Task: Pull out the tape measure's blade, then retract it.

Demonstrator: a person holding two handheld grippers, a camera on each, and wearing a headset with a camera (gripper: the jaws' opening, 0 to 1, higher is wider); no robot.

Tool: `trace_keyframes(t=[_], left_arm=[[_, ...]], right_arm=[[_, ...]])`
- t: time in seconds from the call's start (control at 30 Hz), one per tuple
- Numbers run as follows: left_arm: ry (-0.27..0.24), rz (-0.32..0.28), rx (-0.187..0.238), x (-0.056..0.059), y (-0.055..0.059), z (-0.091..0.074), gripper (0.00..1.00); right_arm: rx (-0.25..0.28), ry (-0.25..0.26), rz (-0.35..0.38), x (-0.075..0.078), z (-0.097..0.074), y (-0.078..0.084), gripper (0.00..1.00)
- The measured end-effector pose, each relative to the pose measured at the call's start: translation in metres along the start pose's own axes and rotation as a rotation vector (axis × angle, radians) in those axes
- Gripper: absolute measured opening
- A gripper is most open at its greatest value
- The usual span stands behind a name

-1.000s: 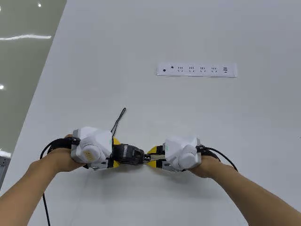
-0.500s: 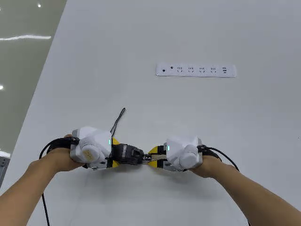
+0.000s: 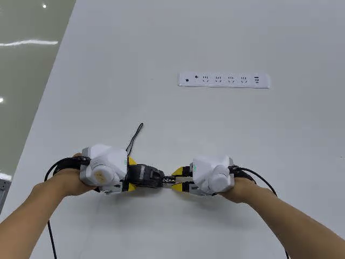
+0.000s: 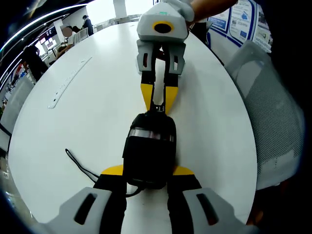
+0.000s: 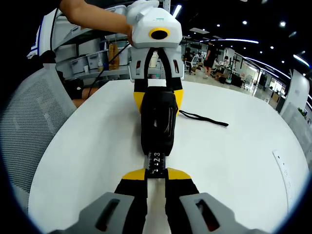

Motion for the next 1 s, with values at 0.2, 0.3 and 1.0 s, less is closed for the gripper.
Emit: trace_keyframes(t=[0.2, 0.3, 1.0], left_arm=[[-0.004, 0.000, -0.002, 0.0004, -0.0018, -0.0020, 0.27], [-0.005, 0.001, -0.001, 0.0001, -0.0007, -0.0012, 0.27], [-0.005, 0.000, 0.001, 0.0004, -0.0021, -0.0024, 0.27]], right_arm=[[-0.002, 0.001, 0.000, -0.0002, -0.0018, 0.0009, 0.12], [-0.002, 0.000, 0.002, -0.0005, -0.0026, 0.0012, 0.12], [-0.009, -0.001, -0.001, -0.0022, -0.0075, 0.0053, 0.12]])
Point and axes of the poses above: the centre of the closed fingertips' face, and the gripper's own axes: z roughly forward along the fingers, x roughly to its right, y roughly out of its underside, the point moved 8 cm from there along -z, roughly backward along the fingers, and after that the axes turned 12 degrees about -y, right-handed, at the moved point
